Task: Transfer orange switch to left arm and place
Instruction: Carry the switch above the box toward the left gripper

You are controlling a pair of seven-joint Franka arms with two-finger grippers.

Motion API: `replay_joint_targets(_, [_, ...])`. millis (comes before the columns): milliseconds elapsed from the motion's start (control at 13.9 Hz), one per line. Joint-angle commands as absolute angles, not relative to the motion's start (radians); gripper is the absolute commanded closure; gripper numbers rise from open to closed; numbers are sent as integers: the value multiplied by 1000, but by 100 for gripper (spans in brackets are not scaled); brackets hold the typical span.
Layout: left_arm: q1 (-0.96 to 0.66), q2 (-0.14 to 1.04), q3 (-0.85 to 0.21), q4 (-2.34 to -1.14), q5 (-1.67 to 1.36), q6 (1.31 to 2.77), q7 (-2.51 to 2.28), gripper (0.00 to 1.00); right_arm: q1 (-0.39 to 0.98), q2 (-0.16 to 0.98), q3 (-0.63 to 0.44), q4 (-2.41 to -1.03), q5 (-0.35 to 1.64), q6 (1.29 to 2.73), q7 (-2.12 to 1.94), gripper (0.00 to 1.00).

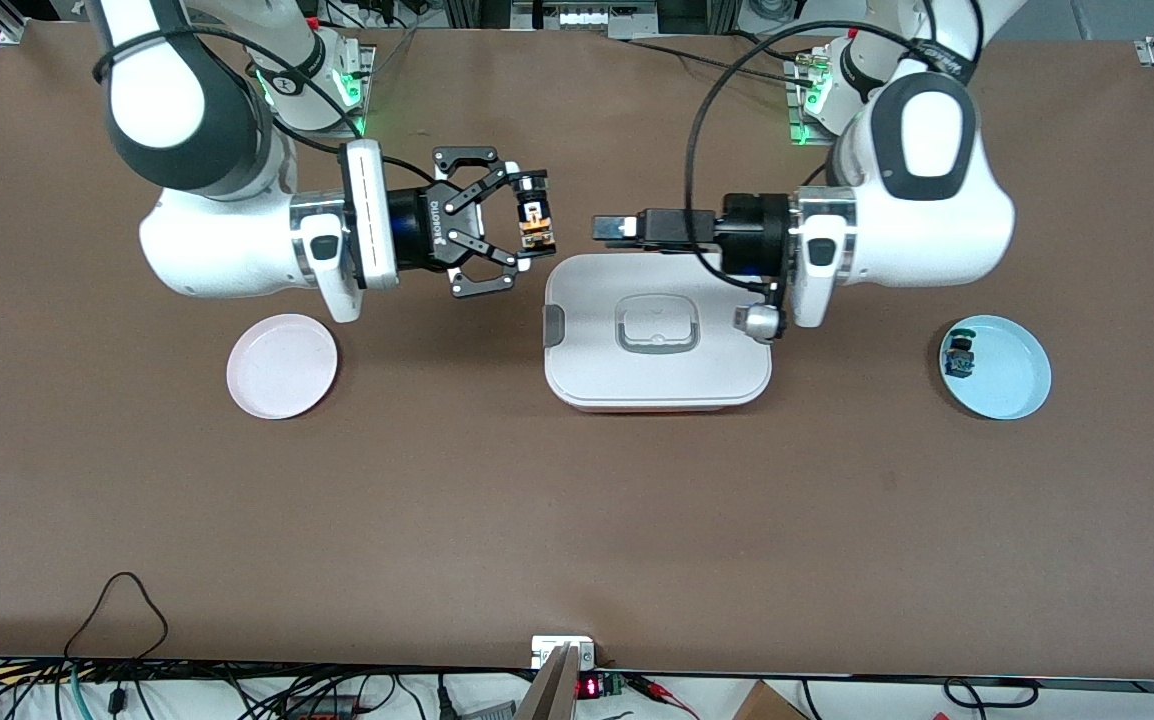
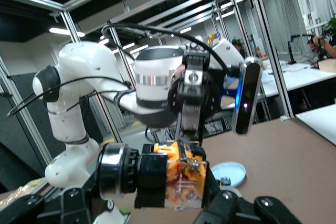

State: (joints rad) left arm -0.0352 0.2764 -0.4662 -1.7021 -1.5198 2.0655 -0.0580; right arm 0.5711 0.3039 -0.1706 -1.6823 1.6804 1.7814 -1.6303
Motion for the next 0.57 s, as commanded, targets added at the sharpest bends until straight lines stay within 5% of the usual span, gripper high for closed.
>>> replay_joint_targets(0, [-78, 281, -466, -1694, -1566, 2114, -34, 0, 598, 304, -178, -1695, 1732, 1796, -1661, 99])
replay_joint_targets(215, [-80, 279, -466, -1692, -1568, 2114, -34, 3, 623, 302, -178, -1692, 1733, 1845, -1655, 99])
replay_joint_targets(287, [-87, 281, -466, -1692, -1568, 2115, -32, 14, 627, 301, -178, -1690, 1733, 1867, -1649, 99])
replay_joint_targets(503, [-87, 284, -466, -1693, -1568, 2109, -34, 67, 641, 301, -178, -1689, 1747, 1891, -1646, 99])
